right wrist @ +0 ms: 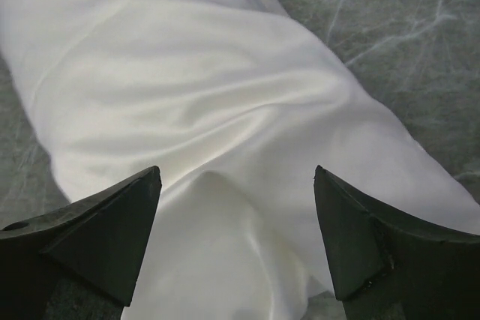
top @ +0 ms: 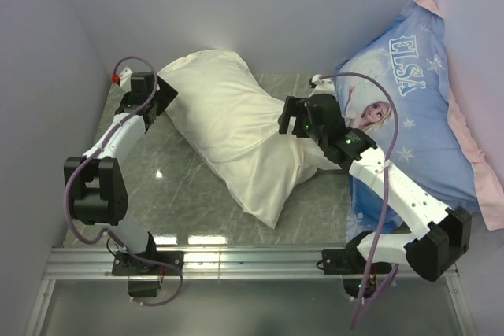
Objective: Remove the pillowcase from the pillow
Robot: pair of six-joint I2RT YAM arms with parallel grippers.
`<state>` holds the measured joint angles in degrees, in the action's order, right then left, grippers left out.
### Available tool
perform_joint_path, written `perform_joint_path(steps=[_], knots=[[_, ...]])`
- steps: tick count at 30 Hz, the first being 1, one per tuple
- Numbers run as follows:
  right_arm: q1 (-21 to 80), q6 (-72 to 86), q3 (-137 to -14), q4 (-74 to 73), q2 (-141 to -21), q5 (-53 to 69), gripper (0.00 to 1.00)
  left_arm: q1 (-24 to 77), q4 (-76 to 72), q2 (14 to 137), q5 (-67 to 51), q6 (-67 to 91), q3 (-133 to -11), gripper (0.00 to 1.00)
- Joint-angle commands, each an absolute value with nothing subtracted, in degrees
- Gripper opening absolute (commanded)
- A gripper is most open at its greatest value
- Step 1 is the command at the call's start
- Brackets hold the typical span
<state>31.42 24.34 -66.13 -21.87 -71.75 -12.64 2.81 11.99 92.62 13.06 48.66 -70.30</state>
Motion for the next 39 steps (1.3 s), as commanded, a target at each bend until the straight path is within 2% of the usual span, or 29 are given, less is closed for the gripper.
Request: perform_joint_path(steps=[1, 6, 13, 17, 20, 21, 22, 23, 24, 25, 31, 33, 35, 36, 39], knots=[[37.8, 22.2, -67.3, -20.7, -71.5, -15.4, 0.90, 1.3, 6.7, 92.9, 9.4, 47.1, -74.1, 0.99], [46.2, 19.1, -81.1, -22.5, -82.2, -18.7, 0.91, 0.9, 10.3, 94.2, 8.8, 46.4, -78.2, 0.99], [51.9, 16.2, -105.3, -27.7, -109.4, -23.3, 0.91, 0.2, 14.2, 91.7, 10.1, 47.6, -78.3, 0.99], [53.5, 16.0, -111.9, -30.2, -120.1, -24.1, 0.92, 0.2, 14.5, 90.9, 10.1, 47.2, -77.0, 0.99], [53.4, 17.0, -109.4, -28.8, -123.9, -23.4, 0.90, 0.2, 14.7, 90.6, 10.2, 46.5, -76.6, 0.99], [53.4, 17.2, -107.2, -27.3, -123.1, -22.5, 0.87, 0.2, 14.7, 90.4, 10.5, 46.4, -76.6, 0.99], [53.3, 17.4, -103.1, -25.0, -122.3, -22.2, 0.78, 0.2, 14.6, 90.5, 10.5, 46.1, -76.8, 0.99], [53.3, 17.7, -101.2, -24.2, -121.5, -22.0, 0.63, 0.2, 14.6, 90.6, 10.4, 46.1, -77.0, 0.99], [53.3, 17.8, -99.2, -23.5, -120.3, -22.2, 0.36, 0.2, 14.7, 90.8, 10.2, 46.1, -77.3, 0.99], [53.3, 17.9, -94.5, -21.1, -117.1, -22.1, 0.00, 0.2, 15.1, 91.1, 9.9, 45.9, -78.1, 0.99], [53.7, 15.3, -67.0, -4.6, -94.2, -12.8, 0.00, -2.0, 16.8, 91.4, 11.6, 45.9, -80.4, 0.99], [53.9, 15.1, -62.2, -1.1, -88.5, -9.3, 0.00, -4.1, 17.9, 91.6, 11.5, 46.5, -81.1, 0.99], [54.6, 15.8, -56.6, -0.2, -85.6, -8.5, 0.00, -6.4, 18.8, 92.5, 9.5, 46.5, -83.2, 0.95], [54.8, 16.3, -54.9, 1.7, -83.3, -8.5, 0.00, -7.0, 20.9, 94.2, 8.8, 46.1, -84.4, 0.89], [54.7, 17.4, -49.7, 2.6, -78.9, -9.8, 0.00, -7.6, 24.0, 96.3, 4.5, 44.1, -86.7, 0.85]])
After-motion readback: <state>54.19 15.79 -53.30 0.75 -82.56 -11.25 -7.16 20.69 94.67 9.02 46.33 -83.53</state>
